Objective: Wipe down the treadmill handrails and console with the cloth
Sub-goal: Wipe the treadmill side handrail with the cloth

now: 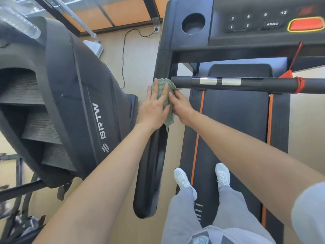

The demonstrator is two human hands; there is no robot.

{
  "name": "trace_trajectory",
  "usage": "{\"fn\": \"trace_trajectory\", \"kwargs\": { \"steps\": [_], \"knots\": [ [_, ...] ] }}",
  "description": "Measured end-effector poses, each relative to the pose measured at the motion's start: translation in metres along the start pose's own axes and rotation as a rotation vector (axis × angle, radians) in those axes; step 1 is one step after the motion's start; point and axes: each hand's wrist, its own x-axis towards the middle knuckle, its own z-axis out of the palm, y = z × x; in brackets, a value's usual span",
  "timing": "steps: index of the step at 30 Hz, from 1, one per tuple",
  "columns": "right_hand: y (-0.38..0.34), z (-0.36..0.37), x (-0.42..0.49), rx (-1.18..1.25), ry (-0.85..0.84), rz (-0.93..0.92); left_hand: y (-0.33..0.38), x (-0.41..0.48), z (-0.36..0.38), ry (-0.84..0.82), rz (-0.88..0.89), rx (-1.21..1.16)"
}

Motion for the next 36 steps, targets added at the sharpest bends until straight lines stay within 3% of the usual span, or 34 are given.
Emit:
{"fn": "trace_trajectory", "kwargs": {
  "steps": [6, 19, 30, 34, 36],
  "knots": [
    [0.028, 0.004, -0.040, -0.045, -0.098, 0.070, -0.005, -0.046, 0.011, 0.018, -0.035, -0.103],
    [0.095, 0.037, -0.173, -0.067, -0.214, 0.198, 0.001, -0.225, 0.038, 0.062, -0.307, -0.463],
    [0.126, 0.042, -0.257, -0.455, -0.419, 0.187, 0.007, -0.341, 0.062, 0.178, -0.660, -0.674],
    [0.122, 0.043, -0.261, -0.496, -0.357, 0.160, 0.005, -0.366, 0.071, 0.192, -0.722, -0.756],
    [0.117, 0.048, -0.258, -0.514, -0.323, 0.123, 0.003, -0.368, 0.072, 0.213, -0.757, -0.911]
  ]
}}
